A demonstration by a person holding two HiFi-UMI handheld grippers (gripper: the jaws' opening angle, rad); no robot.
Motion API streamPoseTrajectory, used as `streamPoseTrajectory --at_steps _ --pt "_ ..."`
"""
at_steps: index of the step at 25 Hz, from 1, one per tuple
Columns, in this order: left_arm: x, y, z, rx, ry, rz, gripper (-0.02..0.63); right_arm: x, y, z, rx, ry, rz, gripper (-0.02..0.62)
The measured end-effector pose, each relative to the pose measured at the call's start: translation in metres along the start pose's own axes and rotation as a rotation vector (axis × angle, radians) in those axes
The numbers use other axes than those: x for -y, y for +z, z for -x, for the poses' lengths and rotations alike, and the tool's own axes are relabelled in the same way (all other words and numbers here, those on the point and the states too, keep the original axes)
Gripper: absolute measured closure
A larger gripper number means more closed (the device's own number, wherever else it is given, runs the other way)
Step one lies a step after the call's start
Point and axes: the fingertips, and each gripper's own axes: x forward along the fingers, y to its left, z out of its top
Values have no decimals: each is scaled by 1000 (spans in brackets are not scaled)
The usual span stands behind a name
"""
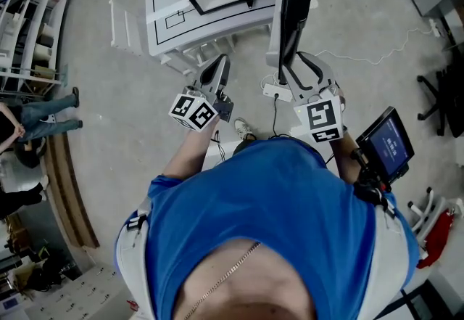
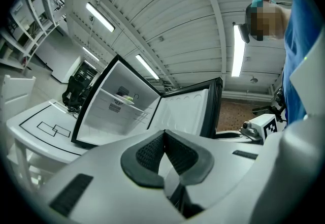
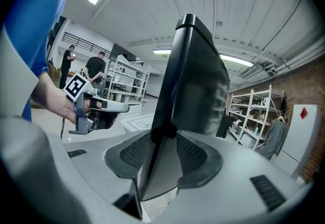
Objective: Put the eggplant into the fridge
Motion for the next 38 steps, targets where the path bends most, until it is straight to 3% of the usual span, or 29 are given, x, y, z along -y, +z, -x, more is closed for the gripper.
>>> streamPoseTrajectory --at_steps 5,17,38 --pt "-48 4 -3 3 20 -5 598 -25 2 -47 14 64 -1 439" --pt "-120 41 12 38 80 -28 598 -68 38 -124 70 191 17 439" --pt "-215 88 37 68 132 -43 598 -75 79 -243 89 179 45 439"
